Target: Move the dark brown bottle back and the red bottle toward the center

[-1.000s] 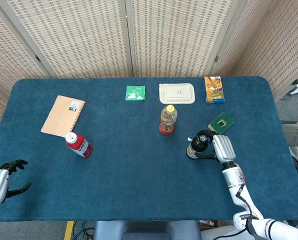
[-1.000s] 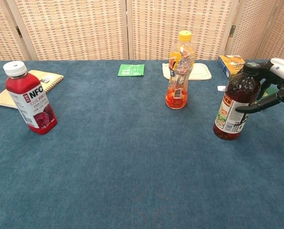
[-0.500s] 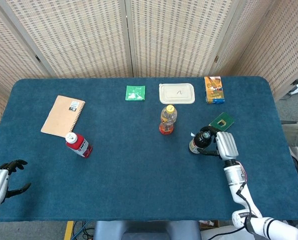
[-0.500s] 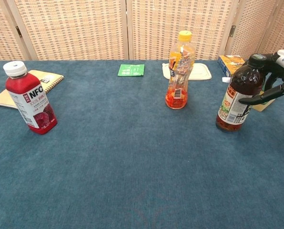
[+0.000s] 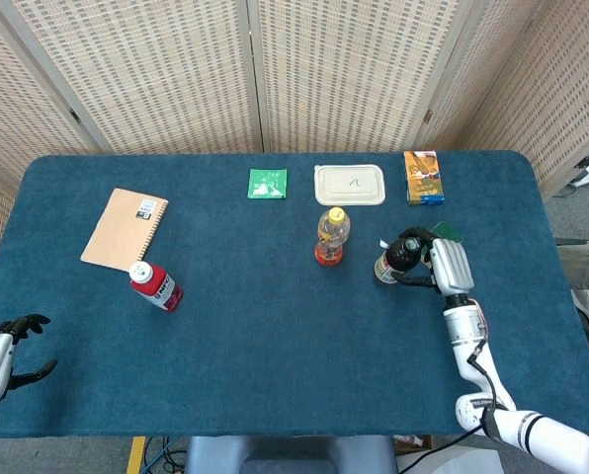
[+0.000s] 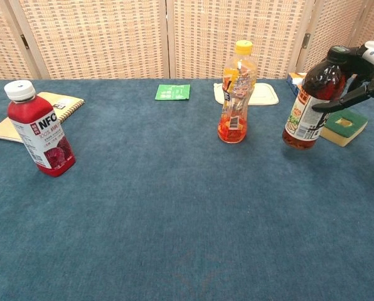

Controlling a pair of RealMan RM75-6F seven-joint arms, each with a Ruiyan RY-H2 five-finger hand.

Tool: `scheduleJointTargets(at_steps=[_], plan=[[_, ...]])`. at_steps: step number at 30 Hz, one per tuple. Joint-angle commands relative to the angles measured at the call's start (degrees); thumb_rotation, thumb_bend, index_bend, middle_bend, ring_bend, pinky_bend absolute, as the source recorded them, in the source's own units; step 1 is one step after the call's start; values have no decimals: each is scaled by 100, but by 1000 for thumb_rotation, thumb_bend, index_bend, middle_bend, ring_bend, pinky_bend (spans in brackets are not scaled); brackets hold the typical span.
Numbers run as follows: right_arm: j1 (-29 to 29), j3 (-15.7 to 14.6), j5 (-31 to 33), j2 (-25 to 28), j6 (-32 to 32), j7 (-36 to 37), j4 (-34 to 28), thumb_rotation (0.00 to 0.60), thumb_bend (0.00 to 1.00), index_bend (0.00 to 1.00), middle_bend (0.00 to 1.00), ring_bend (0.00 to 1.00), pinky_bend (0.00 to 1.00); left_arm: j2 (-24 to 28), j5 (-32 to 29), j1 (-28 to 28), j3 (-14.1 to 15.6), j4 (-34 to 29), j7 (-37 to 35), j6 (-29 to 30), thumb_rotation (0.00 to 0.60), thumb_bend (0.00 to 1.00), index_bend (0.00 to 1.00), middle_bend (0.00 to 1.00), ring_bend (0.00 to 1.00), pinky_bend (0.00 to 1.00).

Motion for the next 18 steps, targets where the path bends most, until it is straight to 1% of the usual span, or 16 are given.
scheduleJointTargets(at_steps=[1,11,18], plan=[[89,74,109,-5,-99,-66,70,600,143,504,528,458,587,2,-7,1,-6,5,-5,3,600,113,360,452,443,617],[414,261,479,-147,-488,-243,392,600,143,504,528,458,587,-2,-40,1,-28,40,1,6,600,113,360,452,443,617],[606,365,613,-287,-602,-265,705,600,142,505,528,457,587,-4,-67,6,-51,58,-13,21,600,114,360,452,443,617]])
